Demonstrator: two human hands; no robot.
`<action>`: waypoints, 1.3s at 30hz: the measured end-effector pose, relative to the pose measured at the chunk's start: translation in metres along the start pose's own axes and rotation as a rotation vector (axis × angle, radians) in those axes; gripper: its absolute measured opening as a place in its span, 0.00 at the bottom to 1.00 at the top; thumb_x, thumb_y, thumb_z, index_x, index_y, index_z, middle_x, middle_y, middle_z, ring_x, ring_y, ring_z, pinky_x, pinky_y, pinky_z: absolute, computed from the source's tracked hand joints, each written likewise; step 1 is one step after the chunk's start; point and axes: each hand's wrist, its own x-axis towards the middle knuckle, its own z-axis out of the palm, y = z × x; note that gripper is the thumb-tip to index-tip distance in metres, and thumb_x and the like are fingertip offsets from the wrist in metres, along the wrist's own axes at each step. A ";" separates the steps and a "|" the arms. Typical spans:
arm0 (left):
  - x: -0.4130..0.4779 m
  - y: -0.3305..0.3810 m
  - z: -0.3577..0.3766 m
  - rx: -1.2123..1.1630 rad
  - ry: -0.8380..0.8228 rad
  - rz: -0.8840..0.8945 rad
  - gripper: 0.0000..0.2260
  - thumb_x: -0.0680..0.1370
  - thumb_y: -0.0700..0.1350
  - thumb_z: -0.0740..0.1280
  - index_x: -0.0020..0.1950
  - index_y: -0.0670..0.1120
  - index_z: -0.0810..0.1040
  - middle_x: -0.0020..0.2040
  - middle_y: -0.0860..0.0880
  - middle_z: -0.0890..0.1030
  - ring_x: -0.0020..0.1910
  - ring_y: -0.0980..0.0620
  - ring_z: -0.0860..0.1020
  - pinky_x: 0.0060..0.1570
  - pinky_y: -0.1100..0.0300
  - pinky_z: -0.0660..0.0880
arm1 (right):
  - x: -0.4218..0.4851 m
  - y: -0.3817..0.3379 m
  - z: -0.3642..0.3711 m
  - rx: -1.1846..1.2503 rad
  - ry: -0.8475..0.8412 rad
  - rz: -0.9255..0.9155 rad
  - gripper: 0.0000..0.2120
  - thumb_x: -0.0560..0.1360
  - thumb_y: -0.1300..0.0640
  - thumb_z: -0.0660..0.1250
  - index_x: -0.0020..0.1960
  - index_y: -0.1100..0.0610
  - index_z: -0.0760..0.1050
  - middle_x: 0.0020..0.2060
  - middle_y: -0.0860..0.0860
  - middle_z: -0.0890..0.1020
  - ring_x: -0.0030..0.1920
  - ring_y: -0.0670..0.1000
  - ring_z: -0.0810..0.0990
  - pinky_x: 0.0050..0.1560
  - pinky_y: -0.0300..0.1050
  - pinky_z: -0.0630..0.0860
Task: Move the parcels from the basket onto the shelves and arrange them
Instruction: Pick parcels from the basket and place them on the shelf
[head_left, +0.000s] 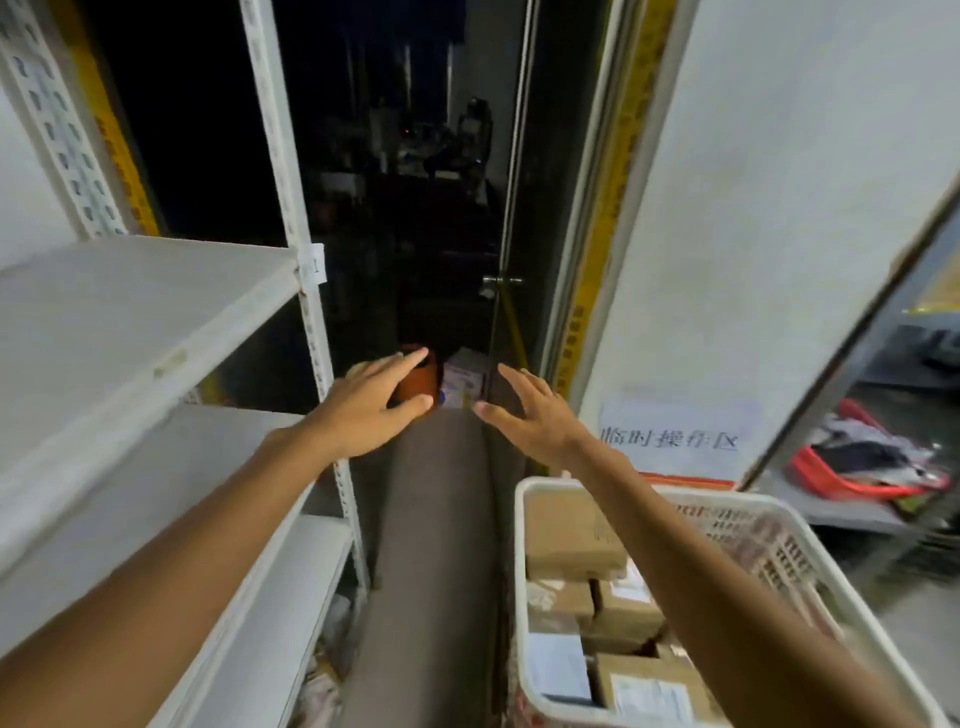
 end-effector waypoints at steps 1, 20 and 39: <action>0.005 0.013 0.016 -0.019 -0.032 0.030 0.28 0.80 0.58 0.59 0.77 0.60 0.53 0.78 0.53 0.57 0.76 0.50 0.56 0.71 0.51 0.56 | -0.012 0.019 -0.006 0.014 0.017 0.043 0.37 0.76 0.32 0.58 0.79 0.45 0.51 0.79 0.50 0.55 0.78 0.55 0.53 0.75 0.56 0.55; 0.012 0.160 0.264 -0.015 -0.496 0.209 0.27 0.80 0.53 0.61 0.77 0.56 0.56 0.76 0.49 0.62 0.74 0.46 0.60 0.71 0.44 0.63 | -0.181 0.273 -0.037 0.217 -0.079 0.407 0.35 0.77 0.39 0.62 0.78 0.53 0.56 0.77 0.54 0.60 0.75 0.55 0.60 0.71 0.55 0.62; 0.106 0.191 0.422 -0.199 -0.801 0.140 0.24 0.81 0.47 0.61 0.77 0.50 0.59 0.75 0.47 0.63 0.74 0.49 0.62 0.70 0.54 0.59 | -0.154 0.415 -0.035 0.351 -0.194 0.738 0.34 0.79 0.43 0.62 0.78 0.55 0.55 0.73 0.60 0.67 0.70 0.59 0.71 0.68 0.62 0.69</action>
